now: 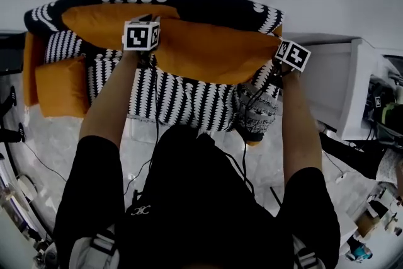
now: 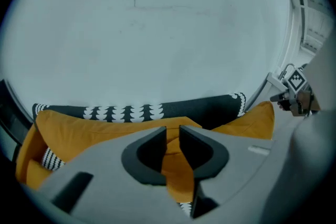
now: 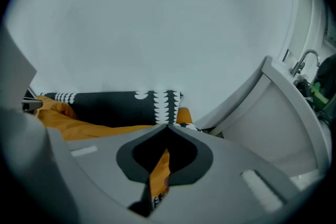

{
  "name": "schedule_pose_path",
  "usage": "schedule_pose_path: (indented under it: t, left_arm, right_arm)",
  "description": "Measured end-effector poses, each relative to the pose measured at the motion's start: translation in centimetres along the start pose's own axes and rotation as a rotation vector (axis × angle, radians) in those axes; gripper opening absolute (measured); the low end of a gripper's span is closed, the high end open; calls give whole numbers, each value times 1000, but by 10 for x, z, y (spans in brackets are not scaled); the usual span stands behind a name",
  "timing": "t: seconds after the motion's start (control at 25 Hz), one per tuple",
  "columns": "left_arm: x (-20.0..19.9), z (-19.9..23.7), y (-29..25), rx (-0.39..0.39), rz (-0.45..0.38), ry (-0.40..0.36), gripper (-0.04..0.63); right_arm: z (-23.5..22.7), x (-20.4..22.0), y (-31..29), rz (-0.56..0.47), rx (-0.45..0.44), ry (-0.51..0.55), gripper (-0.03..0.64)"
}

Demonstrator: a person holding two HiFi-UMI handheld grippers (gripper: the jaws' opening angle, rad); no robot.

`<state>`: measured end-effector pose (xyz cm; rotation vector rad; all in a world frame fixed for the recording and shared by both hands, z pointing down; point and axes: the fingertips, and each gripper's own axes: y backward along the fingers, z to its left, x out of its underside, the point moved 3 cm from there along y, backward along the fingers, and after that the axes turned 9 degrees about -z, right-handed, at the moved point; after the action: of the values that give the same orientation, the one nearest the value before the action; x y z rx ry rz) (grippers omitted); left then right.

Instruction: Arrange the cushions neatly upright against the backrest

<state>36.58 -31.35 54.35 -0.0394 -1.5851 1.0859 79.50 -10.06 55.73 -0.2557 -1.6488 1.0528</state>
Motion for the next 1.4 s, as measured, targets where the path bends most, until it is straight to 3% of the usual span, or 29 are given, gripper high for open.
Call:
schedule_pose_path:
  t: [0.08,0.32,0.52,0.92,1.24,1.4]
  left_arm:
    - [-6,-2,19,-11,-40,45,8]
    - [-4,-42,75,11,-127,74,11]
    - [-9,-82,120,-19,-184,89,11]
    - [-25,-181,228,9,-376,44,11]
    - [-48,-239,313,-4,-506,-14,11]
    - [-52,-261,339,-19,-566,-14,9]
  right_arm:
    - [8,-4,16,-50,-37,0,6]
    - [43,1,74,-164,-214,-61,6]
    - [69,0,125,-228,-308,-37,6]
    - [89,7,248,-411,-441,-24,6]
    - [92,-11,362,-655,-493,49,6]
    - [94,-7,396,-710,-531,58,6]
